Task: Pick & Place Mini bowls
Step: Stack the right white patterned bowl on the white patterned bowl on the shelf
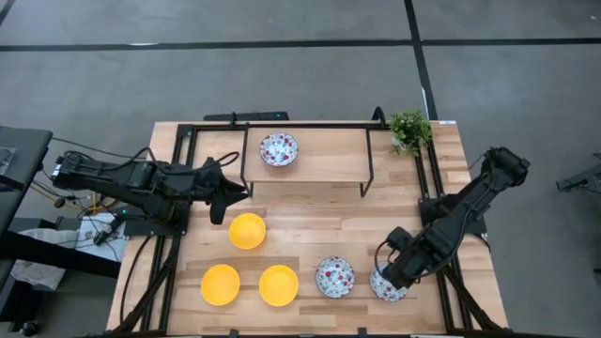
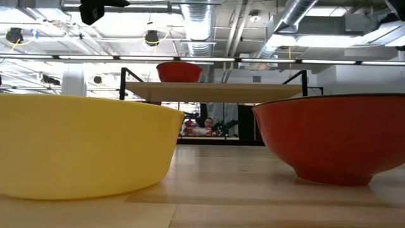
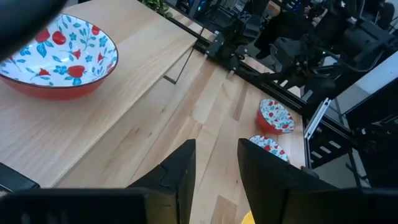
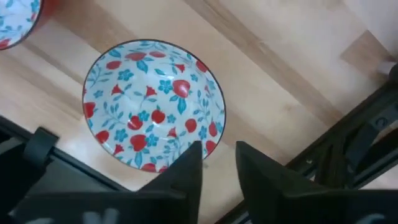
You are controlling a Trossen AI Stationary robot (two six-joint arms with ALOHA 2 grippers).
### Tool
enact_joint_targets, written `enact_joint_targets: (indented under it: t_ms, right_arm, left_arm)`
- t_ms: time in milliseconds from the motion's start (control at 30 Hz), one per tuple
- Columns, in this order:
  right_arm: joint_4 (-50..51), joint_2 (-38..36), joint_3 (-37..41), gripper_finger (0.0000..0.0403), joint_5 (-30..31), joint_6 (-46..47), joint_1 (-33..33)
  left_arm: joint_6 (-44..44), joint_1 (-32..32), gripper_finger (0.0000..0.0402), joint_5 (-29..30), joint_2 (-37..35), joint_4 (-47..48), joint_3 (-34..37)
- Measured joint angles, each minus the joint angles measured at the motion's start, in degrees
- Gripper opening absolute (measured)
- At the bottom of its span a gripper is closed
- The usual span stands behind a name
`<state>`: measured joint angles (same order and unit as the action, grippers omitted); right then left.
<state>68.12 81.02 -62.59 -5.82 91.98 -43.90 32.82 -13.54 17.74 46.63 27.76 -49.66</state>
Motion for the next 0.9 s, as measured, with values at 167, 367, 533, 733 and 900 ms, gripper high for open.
enact_joint_targets:
  t_ms: [167, 367, 533, 733, 900]
  right_arm:
    - [-0.51, 2.15, 0.07, 0.0167, -0.05, 0.21, -1.64]
    - [-3.63, 4.61, 0.56, 0.0208, -0.13, 6.85, -5.19]
    - [-11.58, 4.61, 4.71, 0.0207, 1.84, 14.12, -8.55]
    - [-12.01, 4.56, 7.03, 0.0193, 3.70, 20.01, -11.11]
    - [-15.23, 4.47, 9.86, 0.0192, 5.08, 24.79, -12.89]
  left_arm:
    - [0.00, 0.02, 0.0118, -0.81, 0.00, -0.01, 0.01]
    - [0.02, 0.00, 0.0118, -1.97, 0.02, -0.26, -0.01]
    - [0.00, 0.00, 0.0118, -1.97, 0.00, -0.43, -0.01]
    - [0.02, 0.01, 0.0118, -1.96, 0.00, -0.43, -0.01]
    - [0.02, 0.00, 0.0118, -1.97, 0.00, -0.74, -0.01]
